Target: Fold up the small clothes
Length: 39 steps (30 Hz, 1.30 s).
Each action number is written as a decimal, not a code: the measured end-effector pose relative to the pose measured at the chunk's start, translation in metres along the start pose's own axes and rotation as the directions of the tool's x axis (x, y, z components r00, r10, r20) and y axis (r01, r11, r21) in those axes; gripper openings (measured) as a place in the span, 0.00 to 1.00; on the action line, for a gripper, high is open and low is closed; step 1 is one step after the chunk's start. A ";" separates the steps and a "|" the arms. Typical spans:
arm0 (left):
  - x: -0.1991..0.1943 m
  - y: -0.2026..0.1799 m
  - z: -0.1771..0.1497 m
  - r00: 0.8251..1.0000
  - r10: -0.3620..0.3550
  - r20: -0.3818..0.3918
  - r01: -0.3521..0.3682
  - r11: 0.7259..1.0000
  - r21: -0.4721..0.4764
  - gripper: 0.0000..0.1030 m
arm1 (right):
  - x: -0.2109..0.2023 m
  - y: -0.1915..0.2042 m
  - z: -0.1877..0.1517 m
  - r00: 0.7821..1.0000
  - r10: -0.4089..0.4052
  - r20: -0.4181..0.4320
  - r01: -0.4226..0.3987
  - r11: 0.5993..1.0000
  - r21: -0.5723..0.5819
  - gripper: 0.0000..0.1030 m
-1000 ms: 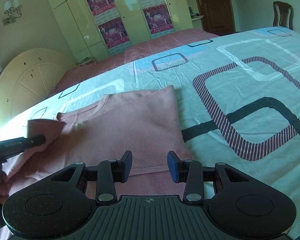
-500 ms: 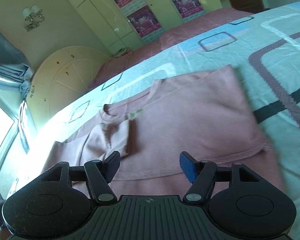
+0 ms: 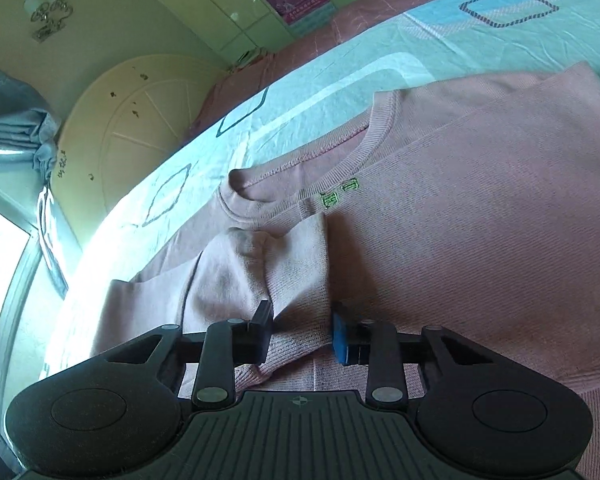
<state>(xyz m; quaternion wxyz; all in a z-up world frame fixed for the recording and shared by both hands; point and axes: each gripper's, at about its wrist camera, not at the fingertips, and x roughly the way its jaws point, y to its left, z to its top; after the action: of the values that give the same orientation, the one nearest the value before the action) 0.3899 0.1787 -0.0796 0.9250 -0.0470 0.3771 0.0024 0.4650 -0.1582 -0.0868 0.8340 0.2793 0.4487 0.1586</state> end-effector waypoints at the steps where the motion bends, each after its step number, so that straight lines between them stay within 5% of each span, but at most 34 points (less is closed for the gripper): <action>1: 0.003 0.004 0.002 1.000 -0.015 -0.005 0.015 1.000 0.006 0.20 | 0.002 0.004 0.001 1.000 -0.016 -0.003 0.016 1.000 -0.026 0.23; 2: 0.005 0.006 0.004 0.999 -0.035 -0.006 0.036 0.999 0.009 0.16 | 0.003 0.008 0.003 1.000 -0.030 -0.007 0.030 0.998 -0.063 0.09; 4: 0.006 0.003 0.007 0.999 -0.037 0.002 0.037 0.998 0.042 0.11 | -0.005 0.020 0.006 0.999 -0.026 0.022 0.029 0.991 -0.134 0.09; 7: 0.004 -0.001 0.007 1.000 -0.029 0.000 0.029 0.995 0.095 0.10 | -0.046 0.042 0.013 0.985 0.014 0.173 0.027 0.972 -0.234 0.08; 10: 0.008 -0.003 0.005 0.999 -0.038 -0.005 0.039 0.994 0.107 0.10 | -0.099 0.048 -0.003 0.919 0.047 0.392 0.100 0.933 -0.346 0.08; 13: 0.008 -0.005 0.002 0.999 -0.037 -0.008 0.038 0.992 0.124 0.10 | -0.067 0.000 -0.024 0.957 -0.156 0.244 0.225 0.931 -0.288 0.08; 15: 0.009 -0.006 0.001 0.999 -0.036 -0.011 0.037 0.991 0.130 0.10 | -0.064 -0.027 -0.039 0.958 -0.181 0.224 0.228 0.951 -0.209 0.05; 27: 0.012 -0.009 -0.002 0.999 -0.031 -0.025 0.035 0.982 0.184 0.15 | -0.074 -0.045 -0.046 0.966 -0.140 0.216 0.152 0.988 -0.037 0.06; 28: 0.011 -0.011 -0.002 0.999 -0.029 -0.023 0.033 0.980 0.194 0.19 | -0.078 -0.045 -0.044 0.963 -0.144 0.226 0.149 0.989 -0.006 0.10; 30: 0.010 -0.013 -0.003 0.999 -0.028 -0.020 0.032 0.977 0.213 0.20 | -0.082 -0.048 -0.040 0.964 -0.125 0.234 0.120 0.992 0.034 0.52; 35: 0.009 -0.012 -0.006 0.999 -0.042 -0.007 0.043 0.981 0.192 0.22 | -0.062 -0.059 -0.025 0.990 -0.063 0.127 0.050 0.993 0.104 0.53; 37: 0.008 -0.014 -0.008 0.999 -0.048 -0.007 0.049 0.978 0.201 0.23 | -0.055 -0.051 -0.020 0.991 -0.098 0.094 0.095 0.995 0.040 0.30; 38: 0.008 -0.015 -0.009 0.999 -0.045 -0.011 0.046 0.977 0.210 0.23 | -0.052 -0.046 -0.017 0.991 -0.108 0.075 0.108 0.994 0.004 0.05; 39: 0.008 -0.017 -0.010 0.999 -0.037 -0.015 0.039 0.973 0.226 0.22 | -0.051 -0.040 -0.015 0.992 -0.102 0.075 0.104 0.994 -0.029 0.05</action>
<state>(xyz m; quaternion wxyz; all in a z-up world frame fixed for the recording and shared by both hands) 0.3894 0.1607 -0.0913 0.9221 0.0512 0.3790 -0.0583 0.4250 -0.2116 -0.0839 0.8614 0.2476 0.4289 0.1124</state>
